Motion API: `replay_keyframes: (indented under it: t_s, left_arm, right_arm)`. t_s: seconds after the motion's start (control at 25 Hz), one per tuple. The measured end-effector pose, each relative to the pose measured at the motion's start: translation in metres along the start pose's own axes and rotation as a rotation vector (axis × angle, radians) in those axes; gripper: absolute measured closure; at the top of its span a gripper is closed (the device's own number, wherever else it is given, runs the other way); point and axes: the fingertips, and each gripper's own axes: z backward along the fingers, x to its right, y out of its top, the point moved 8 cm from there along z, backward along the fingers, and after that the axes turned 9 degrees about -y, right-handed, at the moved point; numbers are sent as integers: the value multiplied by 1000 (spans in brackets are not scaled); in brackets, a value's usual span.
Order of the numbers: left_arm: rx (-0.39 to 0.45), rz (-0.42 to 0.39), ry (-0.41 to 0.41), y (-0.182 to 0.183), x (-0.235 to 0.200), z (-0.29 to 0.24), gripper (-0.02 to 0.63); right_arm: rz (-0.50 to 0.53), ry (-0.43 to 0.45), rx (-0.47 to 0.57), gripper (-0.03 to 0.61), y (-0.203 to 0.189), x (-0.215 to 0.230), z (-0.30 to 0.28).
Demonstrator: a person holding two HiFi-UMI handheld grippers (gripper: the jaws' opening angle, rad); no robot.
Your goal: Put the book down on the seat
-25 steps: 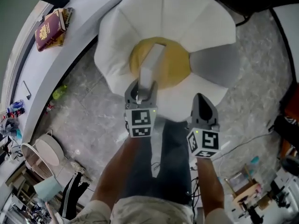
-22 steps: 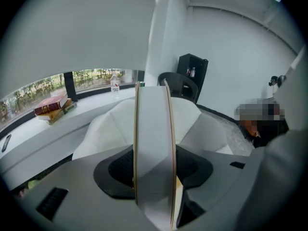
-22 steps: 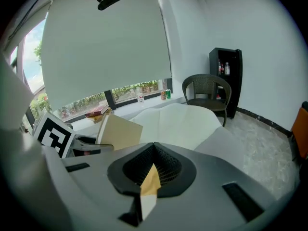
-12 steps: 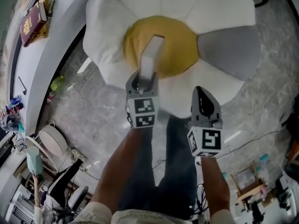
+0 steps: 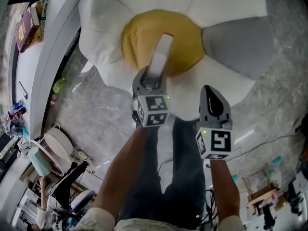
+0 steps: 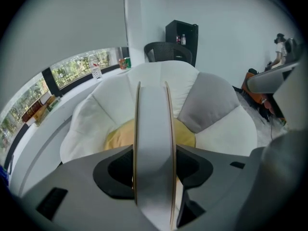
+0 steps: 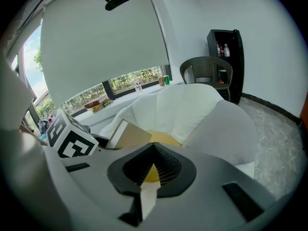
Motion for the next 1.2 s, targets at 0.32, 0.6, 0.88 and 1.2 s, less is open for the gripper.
replay_keyframes:
  t_s: [0.32,0.6,0.88,1.2]
  left_arm:
    - [-35,-16,-54,6,25,-7,382]
    - [-86,-91,-153,10,60,-18,360]
    - [-115,14,-297,1,85,-36,354]
    - [-113,41,-299,0,98,-38,354]
  right_arm:
    - [-7,-7,10,574,3,17,0]
    - [-19,-30,10,574,-1,34,-1]
    - [-27,-41,-1,574,-8,42,-1]
    - [-29,-56,-13,574,-15,51,2]
